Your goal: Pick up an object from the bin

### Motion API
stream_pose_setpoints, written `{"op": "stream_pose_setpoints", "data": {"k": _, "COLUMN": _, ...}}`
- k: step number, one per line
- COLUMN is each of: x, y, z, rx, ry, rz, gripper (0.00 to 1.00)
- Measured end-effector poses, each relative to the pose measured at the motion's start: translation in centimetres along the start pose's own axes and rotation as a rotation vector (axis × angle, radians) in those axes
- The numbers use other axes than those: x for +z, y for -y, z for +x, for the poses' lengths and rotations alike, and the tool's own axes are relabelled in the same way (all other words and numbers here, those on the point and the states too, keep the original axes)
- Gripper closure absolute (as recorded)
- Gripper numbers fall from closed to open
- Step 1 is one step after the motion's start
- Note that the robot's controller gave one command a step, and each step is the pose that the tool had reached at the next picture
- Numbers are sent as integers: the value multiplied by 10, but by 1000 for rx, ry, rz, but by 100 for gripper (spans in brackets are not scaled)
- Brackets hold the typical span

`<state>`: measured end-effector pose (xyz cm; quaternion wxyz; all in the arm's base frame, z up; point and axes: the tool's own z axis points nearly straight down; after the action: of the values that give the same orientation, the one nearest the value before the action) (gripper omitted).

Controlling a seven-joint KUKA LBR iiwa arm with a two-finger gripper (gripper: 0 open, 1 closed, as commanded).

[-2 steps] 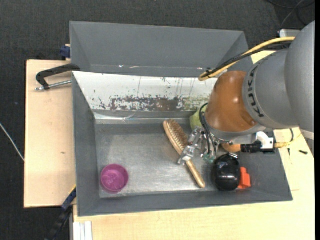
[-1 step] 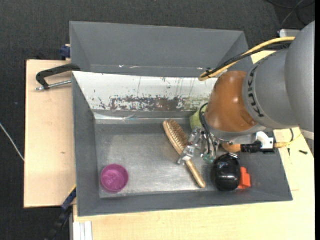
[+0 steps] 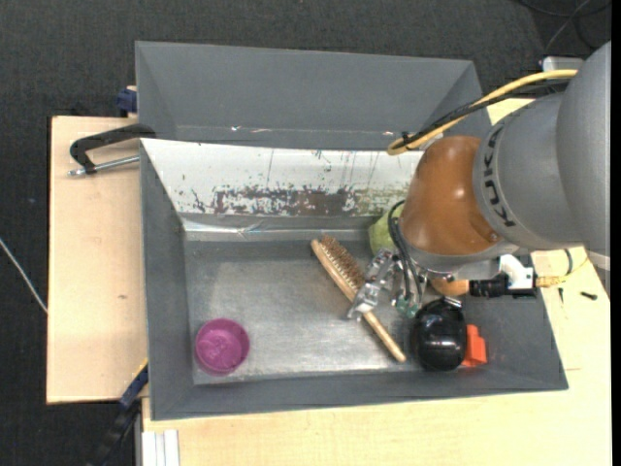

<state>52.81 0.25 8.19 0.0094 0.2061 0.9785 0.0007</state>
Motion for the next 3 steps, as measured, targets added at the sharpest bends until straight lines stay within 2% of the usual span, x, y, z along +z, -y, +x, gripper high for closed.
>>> {"op": "stream_pose_setpoints", "data": {"k": 1, "x": -14, "y": 0, "z": 1, "rx": -1, "ry": -11, "rz": 3, "gripper": 100}}
{"op": "stream_pose_setpoints", "data": {"k": 3, "x": -30, "y": -1, "z": 0, "rx": -2, "ry": -12, "rz": 2, "gripper": 100}}
